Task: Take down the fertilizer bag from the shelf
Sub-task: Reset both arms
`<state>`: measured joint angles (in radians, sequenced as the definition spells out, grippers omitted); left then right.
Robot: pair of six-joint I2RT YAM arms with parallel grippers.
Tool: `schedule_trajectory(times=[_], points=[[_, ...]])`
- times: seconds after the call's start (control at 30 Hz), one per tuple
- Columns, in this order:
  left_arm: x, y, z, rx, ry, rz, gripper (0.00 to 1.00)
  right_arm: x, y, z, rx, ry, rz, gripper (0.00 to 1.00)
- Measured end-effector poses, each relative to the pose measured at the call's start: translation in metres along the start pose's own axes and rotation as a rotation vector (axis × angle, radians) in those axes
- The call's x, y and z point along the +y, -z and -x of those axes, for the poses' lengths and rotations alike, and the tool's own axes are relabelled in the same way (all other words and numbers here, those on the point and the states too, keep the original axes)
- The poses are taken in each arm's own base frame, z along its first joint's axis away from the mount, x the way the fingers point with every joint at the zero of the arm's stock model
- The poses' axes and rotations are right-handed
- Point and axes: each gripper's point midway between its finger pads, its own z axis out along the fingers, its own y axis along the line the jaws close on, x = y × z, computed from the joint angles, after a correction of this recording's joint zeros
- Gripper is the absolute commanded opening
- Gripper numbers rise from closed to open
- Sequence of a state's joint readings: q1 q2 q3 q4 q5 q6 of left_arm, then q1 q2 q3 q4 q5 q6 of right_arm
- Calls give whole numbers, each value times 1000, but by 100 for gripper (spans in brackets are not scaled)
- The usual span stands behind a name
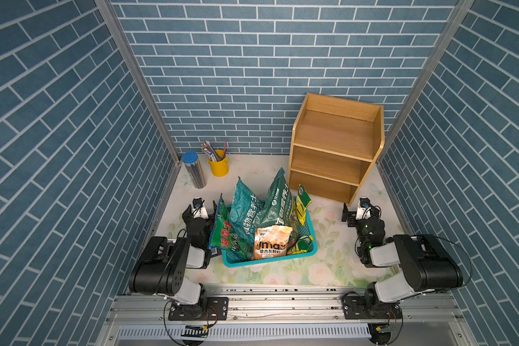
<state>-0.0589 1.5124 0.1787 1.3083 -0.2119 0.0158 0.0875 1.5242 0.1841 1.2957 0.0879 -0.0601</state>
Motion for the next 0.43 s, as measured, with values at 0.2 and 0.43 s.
schedule_trajectory(times=[0.2,0.43], points=[[-1,-1,1,-5,2,-15,100,1,0,0,0,0,5,100],[-2,-3,1,0,3,-29,100,0,-3,5,-15,-3,15,100]])
